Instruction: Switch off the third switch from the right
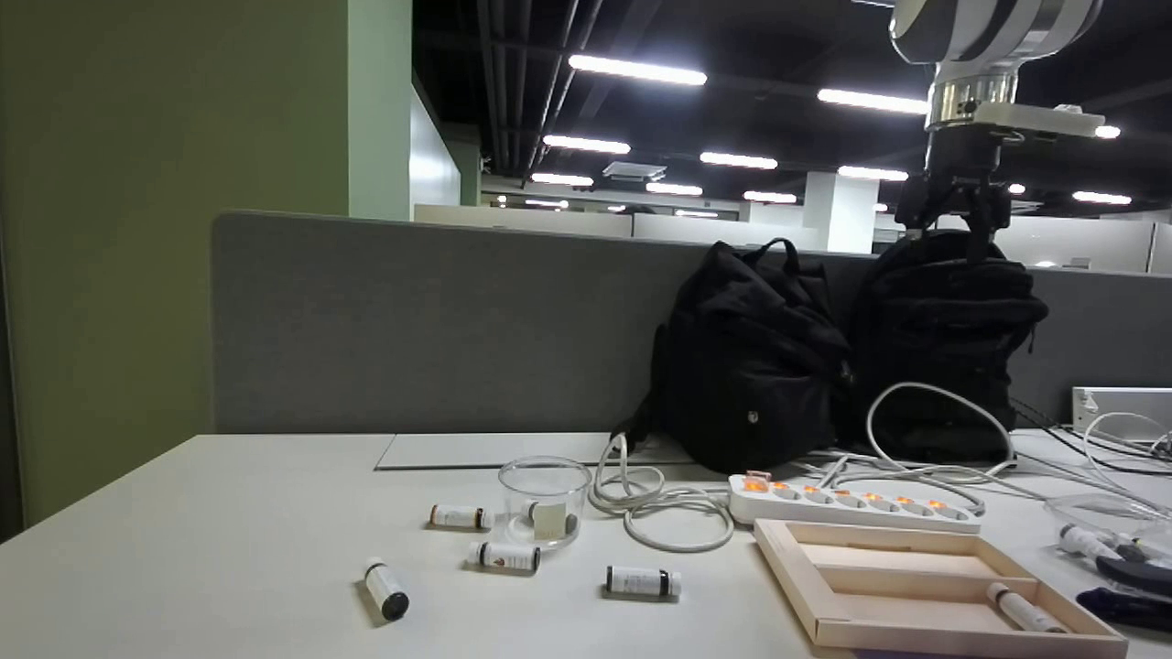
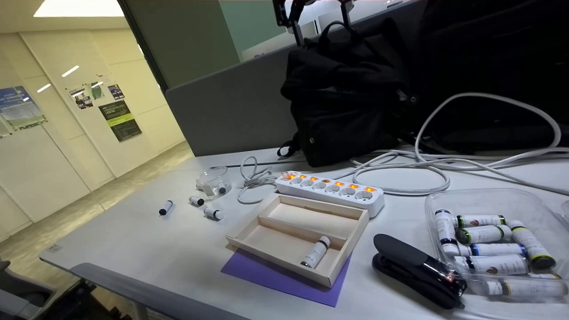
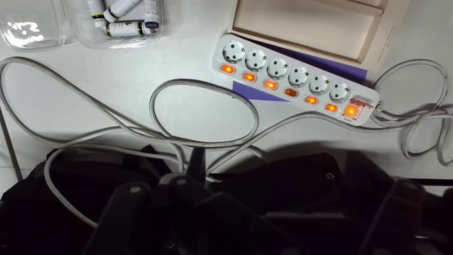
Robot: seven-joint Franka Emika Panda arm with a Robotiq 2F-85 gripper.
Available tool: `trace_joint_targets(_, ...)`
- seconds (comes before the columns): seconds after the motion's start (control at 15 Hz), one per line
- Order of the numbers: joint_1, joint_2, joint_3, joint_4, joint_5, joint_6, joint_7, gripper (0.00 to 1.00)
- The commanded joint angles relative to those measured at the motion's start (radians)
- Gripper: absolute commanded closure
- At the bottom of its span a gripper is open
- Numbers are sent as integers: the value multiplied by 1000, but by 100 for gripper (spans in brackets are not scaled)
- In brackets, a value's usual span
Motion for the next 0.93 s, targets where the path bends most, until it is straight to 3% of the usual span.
trace_joint_targets(0.0,-29,83,36,37,10,25,26,0)
trace_joint_targets(0.07,-32,130,43,58,12,16,33,0)
trace_joint_targets(0.13,-40,192,53,79,29,-4,29,25)
trace_joint_targets(0.27,-58,278,80,98,66,-21,8,33)
trace_joint_targets(0.6,-92,495,144,176,103,8,18,69)
trace_joint_targets(0.87,-109,594,172,221,105,47,14,98)
